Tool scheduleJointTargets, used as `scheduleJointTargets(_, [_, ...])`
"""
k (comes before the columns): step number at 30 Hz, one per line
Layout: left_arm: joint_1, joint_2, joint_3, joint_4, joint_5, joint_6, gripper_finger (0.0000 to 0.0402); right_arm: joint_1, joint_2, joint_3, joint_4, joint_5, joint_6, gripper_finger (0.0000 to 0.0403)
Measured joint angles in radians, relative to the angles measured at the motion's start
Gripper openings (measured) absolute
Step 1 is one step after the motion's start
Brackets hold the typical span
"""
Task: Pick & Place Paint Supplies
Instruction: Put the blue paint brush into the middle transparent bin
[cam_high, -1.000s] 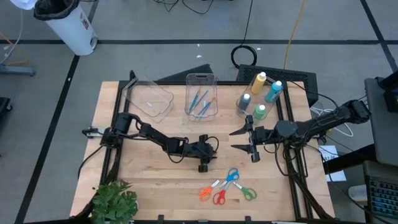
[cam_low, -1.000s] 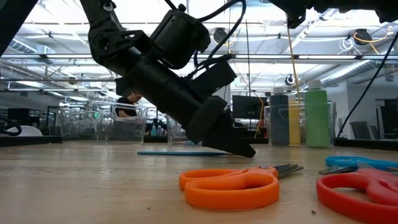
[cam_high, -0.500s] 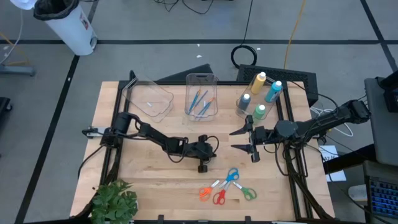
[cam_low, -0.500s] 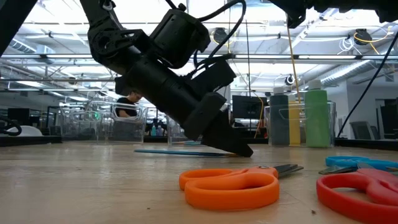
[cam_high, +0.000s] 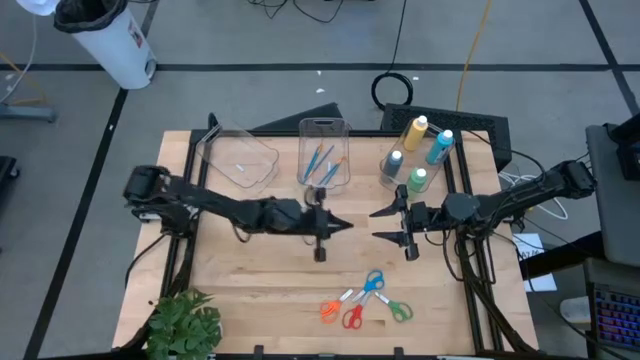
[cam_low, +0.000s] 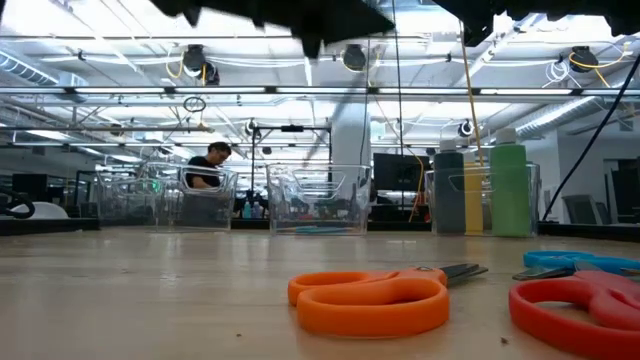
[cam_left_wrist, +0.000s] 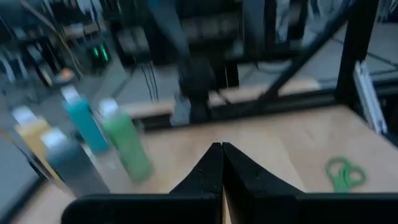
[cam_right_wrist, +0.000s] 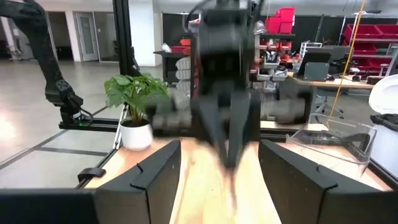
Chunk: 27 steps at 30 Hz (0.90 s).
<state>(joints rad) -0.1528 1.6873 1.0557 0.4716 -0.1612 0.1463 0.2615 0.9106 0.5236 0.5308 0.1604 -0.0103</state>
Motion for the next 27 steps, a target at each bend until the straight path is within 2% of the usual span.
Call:
scheduleJointTargets(5, [0.021,-0.127,0.000,-0.011,0.002,0.085,0.0001,0.000,-0.038,0.000,-0.022,0.000,0.005,0.0210])
scheduleJointTargets(9, [0.059,-0.201,0.000,0.002,0.000,0.087,0.0001,0.000,-0.073,0.000,-0.063,0.000,0.040,0.0210])
scheduleJointTargets(16, [0.165,-0.218,0.000,0.092,-0.077,0.034,0.0001,0.000,-0.091,0.000,-0.098,0.001,0.078,0.0210])
scheduleJointTargets(23, [0.304,-0.214,0.000,0.098,-0.078,-0.112,0.0001,0.000,-0.092,0.000,-0.091,0.054,0.051,0.0210])
scheduleJointTargets(27, [0.359,-0.166,0.001,0.105,-0.079,-0.147,0.0001,0.000,-0.092,0.000,-0.096,0.053,0.048,0.0210])
